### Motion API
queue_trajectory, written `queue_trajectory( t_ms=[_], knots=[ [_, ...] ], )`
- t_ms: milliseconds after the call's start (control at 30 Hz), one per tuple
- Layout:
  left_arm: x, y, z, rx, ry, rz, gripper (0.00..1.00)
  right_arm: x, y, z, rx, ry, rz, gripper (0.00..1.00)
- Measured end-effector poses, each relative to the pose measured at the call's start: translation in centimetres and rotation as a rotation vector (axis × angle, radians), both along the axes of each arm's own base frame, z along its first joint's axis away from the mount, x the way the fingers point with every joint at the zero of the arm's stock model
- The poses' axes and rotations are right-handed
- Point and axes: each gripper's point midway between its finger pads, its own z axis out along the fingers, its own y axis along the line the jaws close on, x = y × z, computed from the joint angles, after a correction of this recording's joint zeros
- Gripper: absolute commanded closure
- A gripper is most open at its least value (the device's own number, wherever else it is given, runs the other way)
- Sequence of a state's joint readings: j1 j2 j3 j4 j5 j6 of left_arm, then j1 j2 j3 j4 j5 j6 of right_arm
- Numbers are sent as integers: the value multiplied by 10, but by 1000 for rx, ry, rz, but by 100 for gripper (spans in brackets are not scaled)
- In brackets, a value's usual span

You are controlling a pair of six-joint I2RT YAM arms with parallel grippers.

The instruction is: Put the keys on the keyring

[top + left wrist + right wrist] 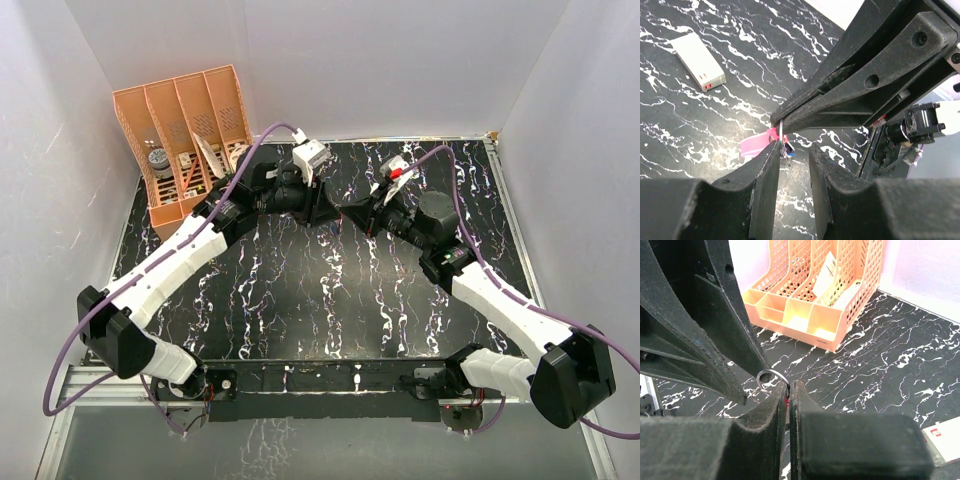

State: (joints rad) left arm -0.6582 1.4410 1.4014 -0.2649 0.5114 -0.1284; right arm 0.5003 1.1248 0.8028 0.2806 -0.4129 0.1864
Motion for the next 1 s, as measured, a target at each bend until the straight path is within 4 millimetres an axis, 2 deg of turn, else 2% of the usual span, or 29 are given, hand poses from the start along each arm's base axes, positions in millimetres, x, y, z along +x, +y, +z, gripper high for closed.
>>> queue_trajectory(
  t_ms=[133,267,400,733,1000],
  knots=[
    [6,-6,4,-55,-29,15,73,2,-1,3,10,-4,-10,100],
    [11,-10,4,-102,-48,28,82,3,-2,4,23,3,-18,100],
    [12,-8,4,-137,-69,53,85,2,-1,6,33,5,-17,100],
    [7,-1,28,-230,-136,87,85,-1,-1,25,84,-30,-11,100],
    [7,-1,31,-251,-145,92,85,-2,0,27,99,-27,-10,100]
  ],
)
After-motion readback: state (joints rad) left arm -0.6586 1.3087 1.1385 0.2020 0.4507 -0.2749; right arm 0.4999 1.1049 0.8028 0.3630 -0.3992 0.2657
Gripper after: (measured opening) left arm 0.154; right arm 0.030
